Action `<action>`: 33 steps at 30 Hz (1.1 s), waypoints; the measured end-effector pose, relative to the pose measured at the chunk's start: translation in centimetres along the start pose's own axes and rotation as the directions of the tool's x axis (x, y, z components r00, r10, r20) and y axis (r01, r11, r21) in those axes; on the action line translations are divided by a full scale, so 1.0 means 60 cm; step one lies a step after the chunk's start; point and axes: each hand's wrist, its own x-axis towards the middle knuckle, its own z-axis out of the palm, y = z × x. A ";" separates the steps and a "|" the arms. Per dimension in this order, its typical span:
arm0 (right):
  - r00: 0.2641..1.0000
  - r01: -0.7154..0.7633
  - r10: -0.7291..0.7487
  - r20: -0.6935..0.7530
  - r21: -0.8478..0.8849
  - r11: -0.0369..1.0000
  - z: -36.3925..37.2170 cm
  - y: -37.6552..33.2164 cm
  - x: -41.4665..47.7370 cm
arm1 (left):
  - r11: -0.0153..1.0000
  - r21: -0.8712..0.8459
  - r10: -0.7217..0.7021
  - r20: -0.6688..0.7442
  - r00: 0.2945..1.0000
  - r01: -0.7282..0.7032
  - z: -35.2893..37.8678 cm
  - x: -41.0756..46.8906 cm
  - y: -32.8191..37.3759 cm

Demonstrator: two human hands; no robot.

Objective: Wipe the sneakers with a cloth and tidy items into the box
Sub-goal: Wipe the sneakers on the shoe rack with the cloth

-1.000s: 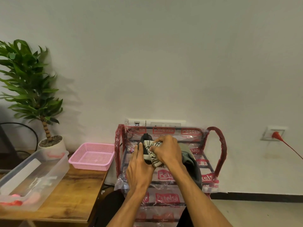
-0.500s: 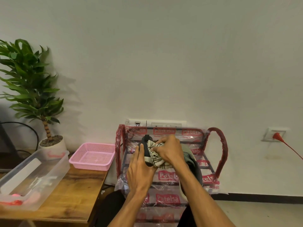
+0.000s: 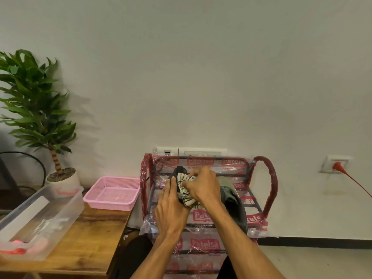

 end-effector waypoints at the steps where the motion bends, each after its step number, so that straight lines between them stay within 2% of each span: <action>1: 1.000 0.008 -0.008 -0.021 -0.004 1.000 0.001 -0.001 -0.002 | 1.000 -0.001 -0.002 0.003 1.000 0.002 0.001 0.001 0.000; 5: 0.991 0.073 -0.081 -0.105 -0.083 0.994 0.011 -0.003 -0.006 | 1.000 0.001 -0.012 0.017 1.000 0.012 -0.001 0.004 0.000; 9: 0.979 0.142 -0.166 -0.120 -0.188 0.972 0.011 0.005 -0.004 | 1.000 0.009 -0.003 0.024 1.000 0.003 0.000 0.004 -0.004; 12: 0.980 0.101 -0.133 -0.149 -0.208 0.973 0.008 0.023 0.006 | 0.999 0.029 0.014 0.037 0.999 -0.015 0.001 -0.001 -0.006; 16: 0.976 -0.017 -0.002 -0.217 -0.089 0.996 -0.009 0.046 0.020 | 1.000 0.011 -0.016 0.057 0.998 0.016 -0.010 0.001 -0.009; 19: 0.990 -0.034 0.036 -0.136 0.010 0.999 -0.021 0.052 0.022 | 1.000 0.024 -0.007 0.048 0.999 0.006 -0.012 0.000 -0.008; 22: 1.000 -0.005 0.005 0.018 -0.004 1.000 -0.008 0.035 0.011 | 1.000 0.026 0.002 0.021 1.000 -0.002 -0.006 -0.002 -0.009; 29: 0.989 0.073 -0.091 -0.113 -0.148 0.986 0.017 0.013 0.008 | 0.999 0.030 0.021 0.022 1.000 -0.021 0.002 -0.008 -0.006; 31: 0.993 0.044 -0.058 -0.099 -0.138 0.989 0.017 0.005 0.005 | 1.000 0.023 0.021 0.016 1.000 -0.022 0.001 -0.006 -0.009; 33: 1.000 -0.020 0.018 -0.018 -0.091 0.996 0.009 0.004 0.010 | 0.999 0.040 0.020 0.021 1.000 -0.021 0.001 -0.005 -0.012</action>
